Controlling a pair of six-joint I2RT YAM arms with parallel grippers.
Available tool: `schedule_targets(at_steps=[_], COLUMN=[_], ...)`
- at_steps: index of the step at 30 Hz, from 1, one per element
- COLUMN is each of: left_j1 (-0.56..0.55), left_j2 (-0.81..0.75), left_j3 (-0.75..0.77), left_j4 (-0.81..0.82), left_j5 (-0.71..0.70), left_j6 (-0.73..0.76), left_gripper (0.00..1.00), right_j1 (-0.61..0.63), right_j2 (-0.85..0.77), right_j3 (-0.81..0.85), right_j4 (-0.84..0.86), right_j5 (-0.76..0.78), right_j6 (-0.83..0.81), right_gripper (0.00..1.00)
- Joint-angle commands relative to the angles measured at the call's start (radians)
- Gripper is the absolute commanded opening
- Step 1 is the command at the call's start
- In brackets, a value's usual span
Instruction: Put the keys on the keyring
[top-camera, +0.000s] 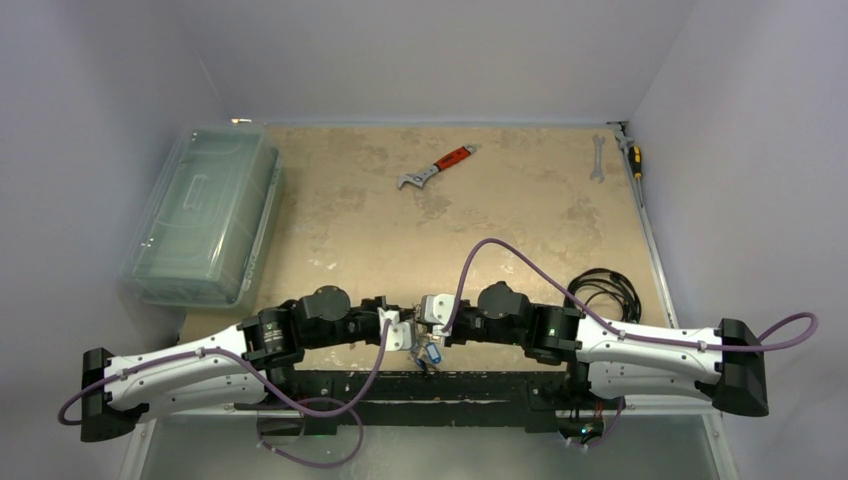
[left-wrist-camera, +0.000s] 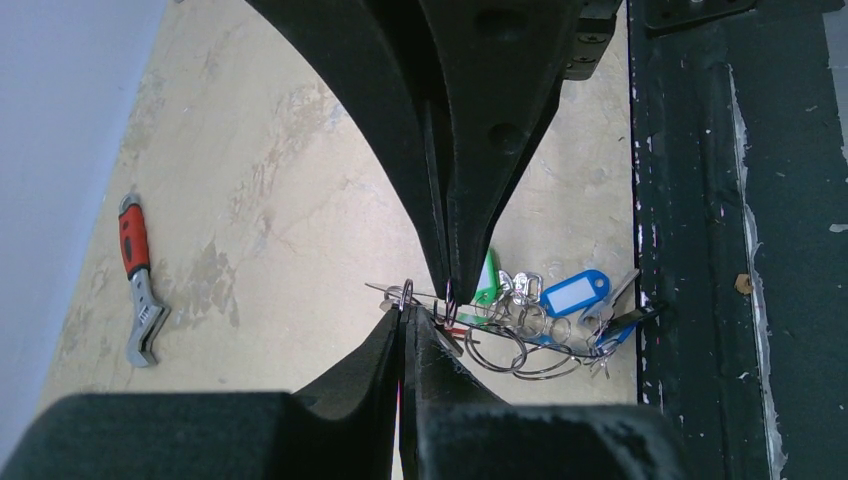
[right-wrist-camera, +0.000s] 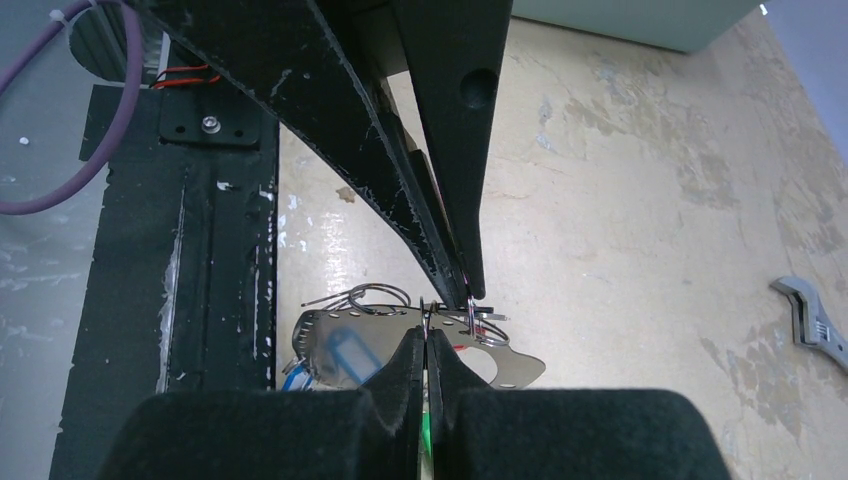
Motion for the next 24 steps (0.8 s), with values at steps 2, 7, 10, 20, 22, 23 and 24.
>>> schedule_targets(at_steps=[2,7,10,20,22,23,24], left_j1=[-0.002,-0.002,-0.002,-0.002,-0.002,-0.002,-0.002], left_j2=[-0.016,-0.017,-0.015,-0.034,-0.035,-0.037,-0.039], left_j3=[-0.011,-0.011,-0.009,-0.007,-0.006,-0.005,-0.004], left_j4=[0.028,0.031,0.029,0.027,0.024,0.022,0.021], left_j5=[0.029,0.036,0.039,0.047,0.049,0.051,0.052], left_j6=[0.012,0.007,0.006,0.003,0.002,0.001,0.000], left_gripper=[0.00,0.00,0.00,0.00,0.00,0.00,0.00], right_j1=[-0.001,-0.002,-0.002,-0.006,-0.008,-0.010,-0.011], right_j2=[-0.010,-0.008,-0.004,-0.015,-0.012,-0.010,-0.010], right_j3=[0.022,0.021,0.021,0.007,0.004,0.003,0.003], right_j4=[0.012,0.002,-0.002,-0.018,-0.018,-0.018,-0.018], right_j5=[0.014,0.006,0.006,0.026,0.027,0.027,0.025], right_j6=[-0.016,-0.016,-0.012,0.000,0.002,0.003,0.005], right_gripper=[0.00,0.00,0.00,0.00,0.00,0.00,0.00])
